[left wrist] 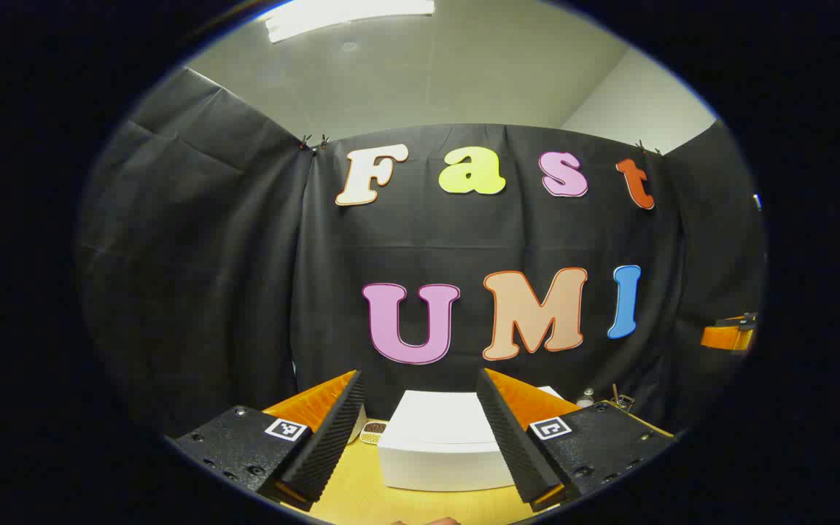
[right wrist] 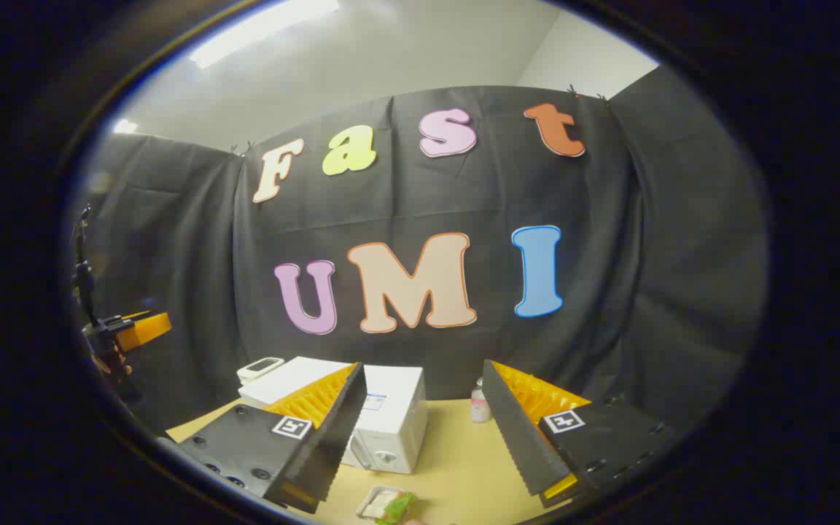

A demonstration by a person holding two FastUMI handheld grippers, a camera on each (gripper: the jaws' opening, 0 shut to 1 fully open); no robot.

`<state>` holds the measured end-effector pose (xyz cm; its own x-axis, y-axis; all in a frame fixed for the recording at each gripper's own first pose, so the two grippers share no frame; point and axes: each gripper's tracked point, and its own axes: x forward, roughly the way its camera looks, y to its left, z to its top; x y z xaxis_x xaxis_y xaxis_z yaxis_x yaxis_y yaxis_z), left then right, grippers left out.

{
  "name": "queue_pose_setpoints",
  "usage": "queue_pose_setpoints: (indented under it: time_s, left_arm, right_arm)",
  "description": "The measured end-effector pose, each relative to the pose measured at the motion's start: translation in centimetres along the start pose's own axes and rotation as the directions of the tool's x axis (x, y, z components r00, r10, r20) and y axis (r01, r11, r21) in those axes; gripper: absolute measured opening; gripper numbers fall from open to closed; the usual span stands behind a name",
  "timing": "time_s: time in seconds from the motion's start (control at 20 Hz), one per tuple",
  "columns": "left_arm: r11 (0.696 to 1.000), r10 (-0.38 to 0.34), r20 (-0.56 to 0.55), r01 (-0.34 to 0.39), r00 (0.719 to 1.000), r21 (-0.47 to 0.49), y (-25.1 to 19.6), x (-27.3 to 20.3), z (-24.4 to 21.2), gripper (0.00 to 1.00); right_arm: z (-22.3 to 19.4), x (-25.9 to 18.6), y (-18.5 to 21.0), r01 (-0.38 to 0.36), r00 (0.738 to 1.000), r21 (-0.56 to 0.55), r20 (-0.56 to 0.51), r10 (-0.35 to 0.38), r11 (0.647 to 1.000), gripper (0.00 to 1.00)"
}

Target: Open the microwave oven with the left hand, put the food in, and close the microwave oven.

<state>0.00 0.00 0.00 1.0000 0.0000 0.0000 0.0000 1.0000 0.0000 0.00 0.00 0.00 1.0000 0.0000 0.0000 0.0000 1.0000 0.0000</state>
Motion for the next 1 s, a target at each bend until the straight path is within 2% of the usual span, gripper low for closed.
queue_pose_setpoints:
  time_s: [0.05, 0.1, 0.15, 0.3, 0.55, 0.6, 0.8, 0.85, 1.0]
  left_arm:
    - [1.000, 0.001, -0.002, -0.001, 1.000, -0.002, -0.1, -0.4, -0.1, 0.95]
    - [1.000, -0.001, -0.007, 0.001, 1.000, -0.002, -0.1, -0.9, -0.4, 0.95]
    - [1.000, -0.007, -0.014, 0.007, 1.000, -0.006, -0.2, -1.3, -0.6, 0.93]
    - [0.998, -0.054, -0.041, 0.053, 0.998, -0.034, -1.3, -2.6, -1.4, 0.94]
    - [0.996, -0.080, -0.047, 0.079, 0.996, -0.031, -1.8, -4.2, -1.5, 0.92]
    - [0.995, -0.091, -0.057, 0.089, 0.994, -0.034, -2.0, -4.6, -1.8, 0.95]
    - [0.992, -0.121, -0.061, 0.119, 0.991, -0.032, -2.6, -5.6, -2.1, 0.92]
    - [0.991, -0.134, -0.058, 0.132, 0.989, -0.034, -2.9, -5.8, -2.3, 0.95]
    - [0.986, -0.165, -0.062, 0.162, 0.984, -0.044, -3.6, -6.1, -3.6, 0.95]
  right_arm:
    - [-0.1, -0.5, -0.2, 0.003, 1.000, 0.000, 0.003, -0.003, 1.000, 0.99]
    - [-0.2, -1.2, -0.2, 0.002, 1.000, 0.005, 0.008, -0.002, 1.000, 0.99]
    - [-0.3, -1.7, -0.2, -0.001, 1.000, 0.008, 0.012, 0.001, 1.000, 0.91]
    - [-0.3, -3.7, -0.8, 0.009, 1.000, 0.005, 0.015, -0.009, 1.000, 0.91]
    - [-0.4, -6.3, -0.8, 0.006, 1.000, 0.014, 0.017, -0.006, 1.000, 0.91]
    - [-0.3, -6.7, -0.7, -0.002, 1.000, 0.018, 0.018, 0.002, 1.000, 0.91]
    - [0.0, -7.8, -1.1, 0.004, 0.999, 0.027, 0.033, -0.004, 1.000, 0.91]
    - [-0.1, -8.1, -1.0, 0.000, 1.000, 0.030, 0.031, -0.001, 1.000, 0.91]
    - [-0.4, -8.1, -1.6, 0.001, 1.000, 0.035, 0.028, -0.002, 0.999, 0.91]
